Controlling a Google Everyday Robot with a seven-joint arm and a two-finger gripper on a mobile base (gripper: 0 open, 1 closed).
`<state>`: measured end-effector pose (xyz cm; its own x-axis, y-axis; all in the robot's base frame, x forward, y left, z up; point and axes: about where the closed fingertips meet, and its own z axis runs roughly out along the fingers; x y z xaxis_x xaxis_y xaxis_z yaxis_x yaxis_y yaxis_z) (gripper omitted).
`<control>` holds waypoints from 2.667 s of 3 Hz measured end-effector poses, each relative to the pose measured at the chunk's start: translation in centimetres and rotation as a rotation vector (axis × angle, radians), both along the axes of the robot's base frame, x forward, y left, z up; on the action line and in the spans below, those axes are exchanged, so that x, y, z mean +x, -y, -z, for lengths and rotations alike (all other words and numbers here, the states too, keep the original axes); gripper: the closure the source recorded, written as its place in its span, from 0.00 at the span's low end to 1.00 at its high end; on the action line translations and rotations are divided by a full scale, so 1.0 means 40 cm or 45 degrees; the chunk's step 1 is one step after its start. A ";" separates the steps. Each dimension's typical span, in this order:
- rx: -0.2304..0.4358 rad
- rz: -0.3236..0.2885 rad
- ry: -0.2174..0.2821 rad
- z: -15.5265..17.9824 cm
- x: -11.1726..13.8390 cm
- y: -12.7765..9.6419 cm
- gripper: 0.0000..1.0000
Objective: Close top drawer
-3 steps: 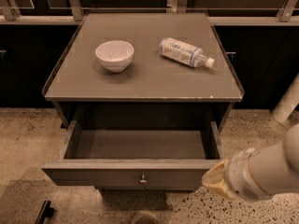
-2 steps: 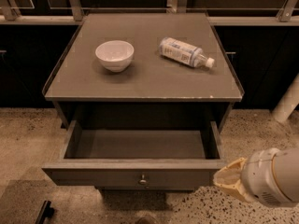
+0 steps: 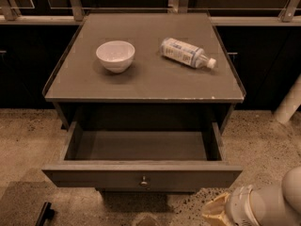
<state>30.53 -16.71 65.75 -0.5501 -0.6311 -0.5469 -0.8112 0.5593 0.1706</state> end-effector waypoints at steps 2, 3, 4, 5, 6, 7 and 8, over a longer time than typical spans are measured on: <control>0.087 -0.137 -0.067 0.161 0.089 -0.105 1.00; 0.060 -0.244 0.078 0.106 0.177 -0.192 1.00; -0.014 -0.312 0.280 0.014 0.247 -0.270 1.00; -0.102 -0.293 0.470 -0.047 0.309 -0.307 1.00; -0.102 -0.293 0.470 -0.047 0.309 -0.307 1.00; -0.134 -0.266 0.480 -0.031 0.318 -0.300 1.00; -0.197 -0.231 0.550 -0.007 0.346 -0.292 1.00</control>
Offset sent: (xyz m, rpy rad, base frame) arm 0.0868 0.0821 -0.0618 0.0775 -0.0369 0.2247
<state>44.38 -5.04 66.03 -0.1672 -0.7874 -0.5933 -0.8762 0.3945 -0.2767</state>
